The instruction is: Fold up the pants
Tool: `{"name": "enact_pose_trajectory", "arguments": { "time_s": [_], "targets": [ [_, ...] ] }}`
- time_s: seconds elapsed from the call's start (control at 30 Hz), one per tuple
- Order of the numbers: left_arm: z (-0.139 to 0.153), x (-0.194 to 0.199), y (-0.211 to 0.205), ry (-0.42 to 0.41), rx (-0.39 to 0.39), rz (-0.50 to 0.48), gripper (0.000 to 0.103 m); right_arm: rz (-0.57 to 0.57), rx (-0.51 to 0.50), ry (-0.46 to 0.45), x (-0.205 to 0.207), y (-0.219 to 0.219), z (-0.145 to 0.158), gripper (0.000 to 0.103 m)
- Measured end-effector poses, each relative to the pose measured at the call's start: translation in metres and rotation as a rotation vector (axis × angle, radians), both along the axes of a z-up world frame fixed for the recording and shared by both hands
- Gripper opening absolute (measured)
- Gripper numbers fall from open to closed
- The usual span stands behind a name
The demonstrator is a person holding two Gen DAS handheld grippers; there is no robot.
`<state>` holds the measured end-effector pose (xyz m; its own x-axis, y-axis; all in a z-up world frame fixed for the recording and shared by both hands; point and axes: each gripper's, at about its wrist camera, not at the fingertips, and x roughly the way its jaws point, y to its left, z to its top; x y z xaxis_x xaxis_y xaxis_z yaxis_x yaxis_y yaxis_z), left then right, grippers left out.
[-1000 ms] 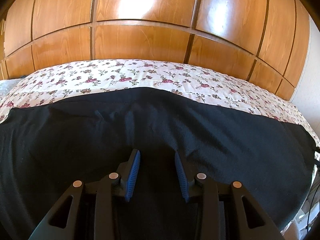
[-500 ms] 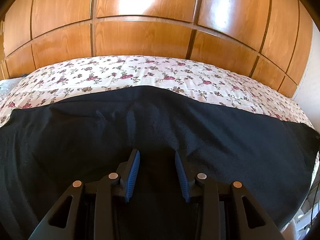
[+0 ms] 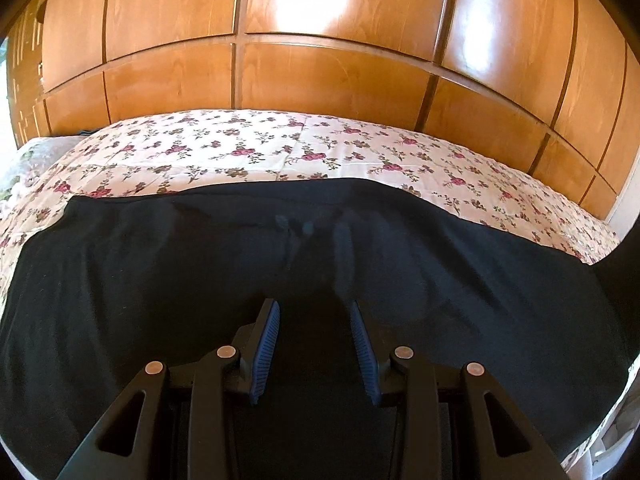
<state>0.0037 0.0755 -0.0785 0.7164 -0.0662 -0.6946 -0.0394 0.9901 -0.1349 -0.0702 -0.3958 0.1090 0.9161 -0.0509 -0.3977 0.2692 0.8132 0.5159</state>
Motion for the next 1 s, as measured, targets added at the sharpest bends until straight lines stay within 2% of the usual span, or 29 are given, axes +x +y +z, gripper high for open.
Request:
{"name": "enact_pose_trajectory", "arguments": {
  "time_s": [0.13,0.3,0.37,0.43,0.6,0.83,0.93,1.0],
  "targets": [
    [0.001,0.0,0.0,0.006,0.005,0.004,0.037,0.084,-0.045,-0.032,0.005,0.04,0.014,0.018],
    [0.001,0.001,0.004,0.024,-0.037,0.012,0.038,0.246,-0.12,-0.044,0.018,0.104,0.015,0.018],
    [0.0,0.0,0.003,0.026,-0.04,-0.002,0.044,0.313,-0.169,-0.031,0.026,0.13,0.009,0.018],
    [-0.001,-0.003,0.001,0.02,-0.04,-0.022,0.05,0.387,-0.202,-0.017,0.031,0.157,0.0,0.018],
    [-0.003,-0.007,-0.001,0.008,-0.028,-0.037,0.051,0.58,-0.267,0.065,0.046,0.218,-0.041,0.018],
    [-0.002,-0.007,0.006,0.007,-0.085,-0.025,0.051,0.727,-0.371,0.174,0.051,0.264,-0.093,0.019],
    [-0.003,-0.007,0.003,0.002,-0.069,-0.025,0.051,0.77,-0.475,0.242,0.049,0.279,-0.12,0.024],
    [-0.003,-0.008,0.001,-0.002,-0.06,-0.026,0.052,0.797,-0.511,0.296,0.047,0.285,-0.135,0.034]
  ]
}}
